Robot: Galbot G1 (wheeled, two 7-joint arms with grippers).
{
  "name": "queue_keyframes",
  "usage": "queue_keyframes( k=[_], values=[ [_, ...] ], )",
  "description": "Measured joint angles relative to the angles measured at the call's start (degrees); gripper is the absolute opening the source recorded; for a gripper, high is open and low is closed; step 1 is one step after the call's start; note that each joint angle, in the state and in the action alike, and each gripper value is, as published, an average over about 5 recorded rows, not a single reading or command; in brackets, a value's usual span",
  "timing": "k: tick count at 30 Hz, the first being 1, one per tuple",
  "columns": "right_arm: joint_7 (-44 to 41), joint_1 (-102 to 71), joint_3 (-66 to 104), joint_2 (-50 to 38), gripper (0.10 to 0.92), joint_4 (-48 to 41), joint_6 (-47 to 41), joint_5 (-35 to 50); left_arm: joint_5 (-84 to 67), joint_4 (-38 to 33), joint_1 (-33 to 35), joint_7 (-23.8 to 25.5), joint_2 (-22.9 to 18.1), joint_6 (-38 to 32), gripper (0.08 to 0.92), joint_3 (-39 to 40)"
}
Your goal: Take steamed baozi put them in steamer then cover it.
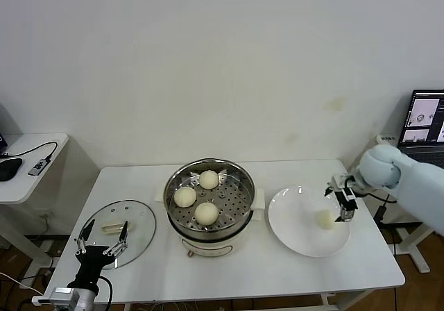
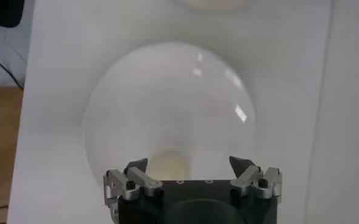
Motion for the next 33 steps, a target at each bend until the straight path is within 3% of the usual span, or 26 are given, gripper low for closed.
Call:
queue_keyframes(
  k=[24, 33],
  values=[
    [1.0, -10.2, 9.3, 9.4, 0.814, -13.6, 1.2, -8.0, 0.1, 0.5, 0.1, -0.1, -0.2, 0.1, 0.823, -0.7],
    [0.9, -11.2, 10.3, 10.9, 0.646, -15.0, 0.8, -8.7, 0.1, 0.5, 0.1, -0.1, -0.4, 0.1, 0.823, -0.8]
  ],
)
